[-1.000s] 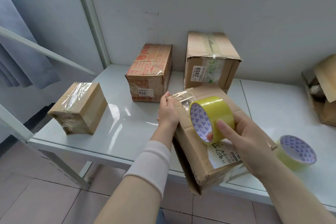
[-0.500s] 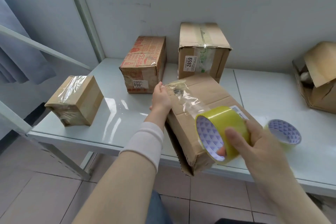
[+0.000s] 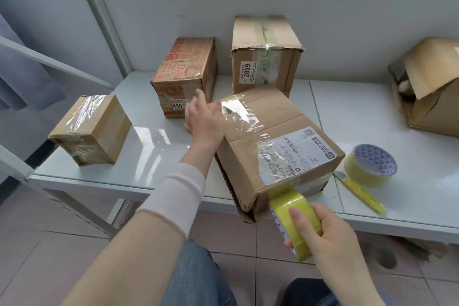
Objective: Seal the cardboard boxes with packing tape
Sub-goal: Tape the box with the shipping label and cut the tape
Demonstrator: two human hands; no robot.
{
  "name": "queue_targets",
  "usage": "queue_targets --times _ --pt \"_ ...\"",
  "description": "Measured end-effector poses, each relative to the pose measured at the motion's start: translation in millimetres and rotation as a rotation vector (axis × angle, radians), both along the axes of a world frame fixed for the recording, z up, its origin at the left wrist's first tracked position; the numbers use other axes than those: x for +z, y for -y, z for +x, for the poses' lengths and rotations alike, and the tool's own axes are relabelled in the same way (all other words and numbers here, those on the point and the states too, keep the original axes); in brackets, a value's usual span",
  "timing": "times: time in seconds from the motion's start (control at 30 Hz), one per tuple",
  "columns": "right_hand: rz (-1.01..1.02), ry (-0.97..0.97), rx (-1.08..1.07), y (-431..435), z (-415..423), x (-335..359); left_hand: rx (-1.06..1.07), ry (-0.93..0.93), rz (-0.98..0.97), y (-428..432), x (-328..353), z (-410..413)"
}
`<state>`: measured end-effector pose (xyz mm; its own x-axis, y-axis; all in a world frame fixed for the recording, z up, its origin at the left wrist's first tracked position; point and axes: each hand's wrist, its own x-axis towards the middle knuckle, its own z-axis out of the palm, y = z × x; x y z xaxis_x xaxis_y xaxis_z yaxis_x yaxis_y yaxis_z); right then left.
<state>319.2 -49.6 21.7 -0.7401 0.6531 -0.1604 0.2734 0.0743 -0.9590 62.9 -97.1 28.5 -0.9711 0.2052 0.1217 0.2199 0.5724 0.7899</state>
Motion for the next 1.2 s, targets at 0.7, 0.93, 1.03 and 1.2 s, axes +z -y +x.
queue_targets --times 0.7,0.93,1.03,1.2 --pt "-0.093 0.046 0.180 23 -15 -22 -0.406 -0.270 -0.166 20 11 75" --pt "-0.012 -0.008 0.126 11 -6 -42 -0.053 0.159 0.475 70 -36 168" --pt "0.004 -0.015 0.115 9 -5 -49 -0.158 0.260 0.472 61 -41 174" --pt "0.026 -0.076 0.069 -3 1 -47 -0.132 0.312 0.488 51 -46 181"
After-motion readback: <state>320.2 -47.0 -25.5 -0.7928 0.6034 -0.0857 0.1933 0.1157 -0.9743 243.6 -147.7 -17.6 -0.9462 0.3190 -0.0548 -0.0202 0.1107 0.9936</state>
